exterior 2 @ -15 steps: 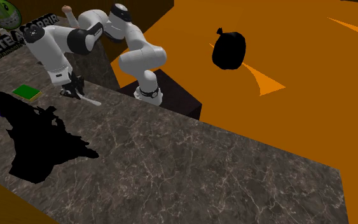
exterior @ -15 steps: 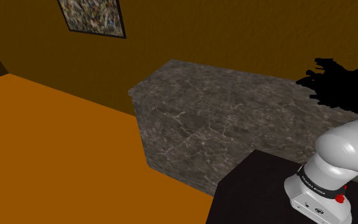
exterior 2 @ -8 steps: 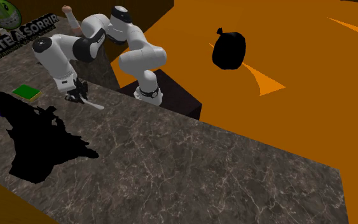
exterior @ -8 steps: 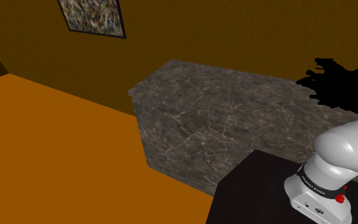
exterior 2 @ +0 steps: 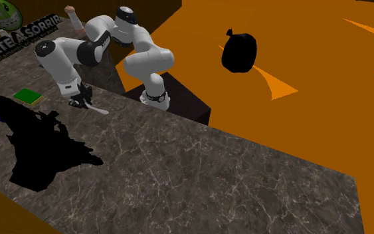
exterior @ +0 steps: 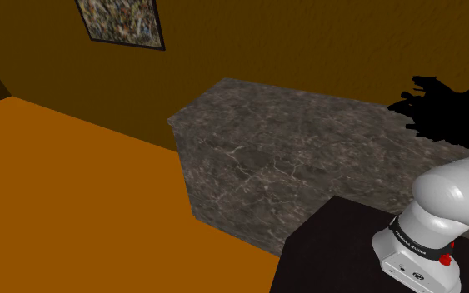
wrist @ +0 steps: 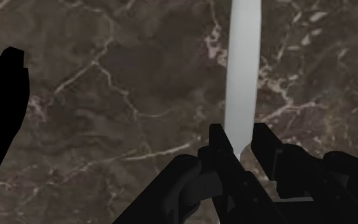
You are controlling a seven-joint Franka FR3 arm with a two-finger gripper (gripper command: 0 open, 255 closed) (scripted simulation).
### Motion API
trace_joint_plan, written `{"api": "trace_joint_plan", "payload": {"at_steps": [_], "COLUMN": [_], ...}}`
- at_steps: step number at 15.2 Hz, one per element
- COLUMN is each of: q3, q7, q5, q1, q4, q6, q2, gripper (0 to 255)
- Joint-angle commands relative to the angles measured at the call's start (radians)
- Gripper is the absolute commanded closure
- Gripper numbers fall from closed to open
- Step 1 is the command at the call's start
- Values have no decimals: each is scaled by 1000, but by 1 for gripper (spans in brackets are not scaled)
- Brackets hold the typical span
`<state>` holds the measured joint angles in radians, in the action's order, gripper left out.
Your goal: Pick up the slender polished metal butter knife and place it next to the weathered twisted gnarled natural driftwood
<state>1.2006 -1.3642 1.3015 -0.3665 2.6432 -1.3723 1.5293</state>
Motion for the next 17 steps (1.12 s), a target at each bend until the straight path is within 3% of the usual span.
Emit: {"api": "trace_joint_plan", "payload": {"at_steps": [1,6,10,17], "q3": [0,0,-129,-129], "q7": [0,0,8,8], "q5": [0,0,-120,-120], "q1": [0,0,44,44], "q4": [0,0,-64,-64], "q6": [0,0,58,58], "q2": [0,0,-31,-31], "gripper": [0,0,0,0]}}
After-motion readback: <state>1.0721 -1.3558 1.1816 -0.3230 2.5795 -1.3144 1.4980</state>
